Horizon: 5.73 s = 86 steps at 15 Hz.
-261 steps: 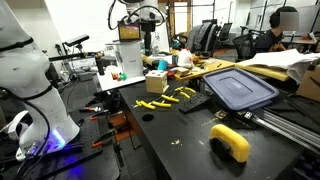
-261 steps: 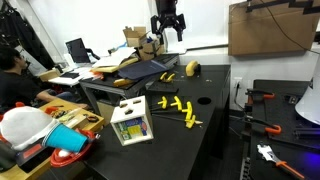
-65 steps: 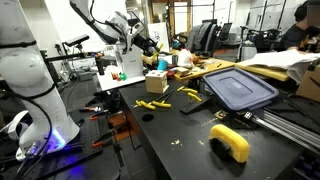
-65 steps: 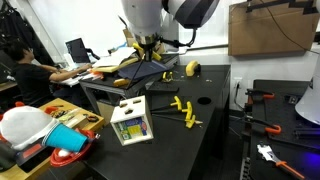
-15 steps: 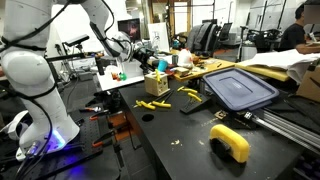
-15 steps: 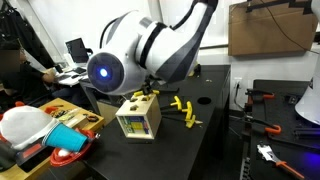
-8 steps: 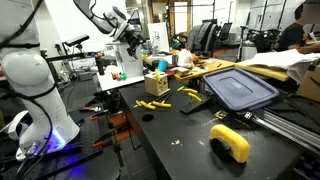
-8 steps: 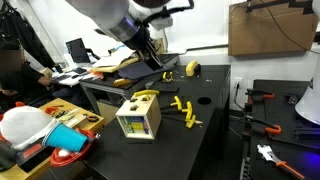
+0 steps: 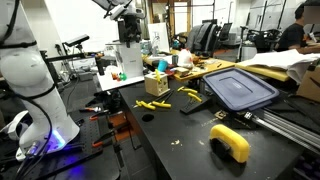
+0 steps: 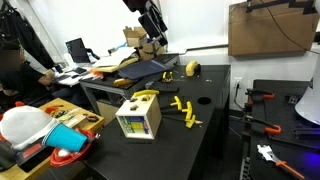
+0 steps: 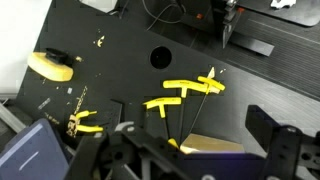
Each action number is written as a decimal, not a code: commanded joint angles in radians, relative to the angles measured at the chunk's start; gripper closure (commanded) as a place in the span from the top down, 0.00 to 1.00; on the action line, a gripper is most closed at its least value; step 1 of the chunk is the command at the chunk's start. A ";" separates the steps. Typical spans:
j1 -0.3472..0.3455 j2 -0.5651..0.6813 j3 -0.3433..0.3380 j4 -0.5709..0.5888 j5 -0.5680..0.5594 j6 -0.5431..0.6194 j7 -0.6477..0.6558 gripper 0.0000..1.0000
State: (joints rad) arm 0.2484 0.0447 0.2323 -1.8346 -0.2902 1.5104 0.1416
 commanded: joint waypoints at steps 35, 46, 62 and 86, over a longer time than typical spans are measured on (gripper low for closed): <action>-0.395 0.401 -0.411 0.074 0.653 0.629 0.470 1.00; -0.448 0.443 -0.420 0.101 0.662 0.514 0.451 1.00; -0.427 0.496 -0.413 0.107 0.655 0.603 0.431 1.00; -0.477 0.728 -0.410 0.410 0.643 0.489 0.455 1.00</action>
State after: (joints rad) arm -0.2115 0.7375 -0.1806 -1.5064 0.3535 2.0755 0.5768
